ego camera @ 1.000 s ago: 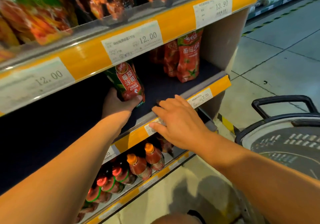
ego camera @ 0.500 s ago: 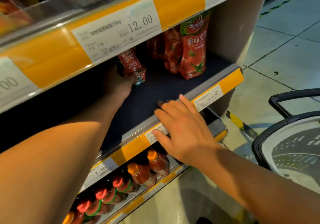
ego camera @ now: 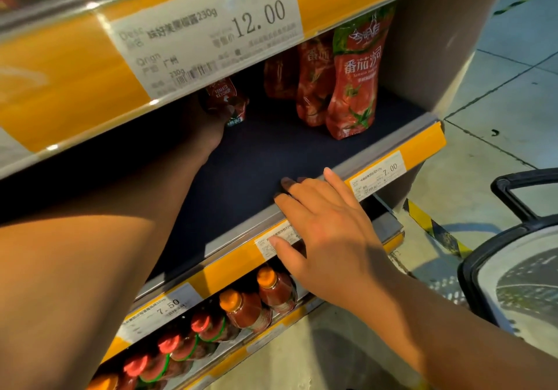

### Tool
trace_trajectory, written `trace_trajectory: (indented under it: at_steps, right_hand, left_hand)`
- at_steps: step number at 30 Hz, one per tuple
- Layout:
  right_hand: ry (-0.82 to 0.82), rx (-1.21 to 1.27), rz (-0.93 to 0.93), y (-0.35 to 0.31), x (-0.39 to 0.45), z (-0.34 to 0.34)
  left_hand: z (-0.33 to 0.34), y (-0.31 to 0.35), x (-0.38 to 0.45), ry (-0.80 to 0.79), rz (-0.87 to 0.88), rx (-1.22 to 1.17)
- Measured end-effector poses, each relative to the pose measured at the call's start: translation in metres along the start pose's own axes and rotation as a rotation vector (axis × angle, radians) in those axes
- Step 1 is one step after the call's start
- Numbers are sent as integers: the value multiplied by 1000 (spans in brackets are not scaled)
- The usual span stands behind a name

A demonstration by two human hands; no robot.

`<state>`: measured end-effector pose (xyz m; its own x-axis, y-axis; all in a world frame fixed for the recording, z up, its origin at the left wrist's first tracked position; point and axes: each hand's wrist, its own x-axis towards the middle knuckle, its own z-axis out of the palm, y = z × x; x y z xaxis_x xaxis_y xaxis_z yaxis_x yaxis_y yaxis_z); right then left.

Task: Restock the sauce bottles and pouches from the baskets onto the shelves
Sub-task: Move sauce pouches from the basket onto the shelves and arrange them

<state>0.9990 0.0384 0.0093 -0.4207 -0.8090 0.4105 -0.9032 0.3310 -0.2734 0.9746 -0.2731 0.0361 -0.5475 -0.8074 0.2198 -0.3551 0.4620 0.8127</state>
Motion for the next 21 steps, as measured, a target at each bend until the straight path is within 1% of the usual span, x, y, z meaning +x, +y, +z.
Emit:
trace_trajectory:
  at_steps: [4, 8, 10, 14, 17, 19, 21]
  right_hand:
    - [-10, 4, -6, 0, 1, 0]
    - [-66, -3, 4, 0, 3, -3]
    - [-79, -2, 5, -1, 3, -6]
    - [-97, -17, -7, -3, 3, -13]
    - [-107, -31, -10, -8, 2, -20]
    - [-135, -44, -4, -13, 3, -25]
    - [-203, -61, 18, -20, 7, -32]
  left_hand:
    - [2, 2, -3, -10, -16, -39]
    - [-10, 7, -16, -99, -26, -128]
    - [-20, 10, -29, -127, -27, -134]
    - [-41, 11, -69, -121, -100, -127]
    - [-68, 13, -108, -144, -131, -117]
    - [-92, 17, -138, -189, -94, -102]
    - [-122, 20, -169, -235, -53, -61]
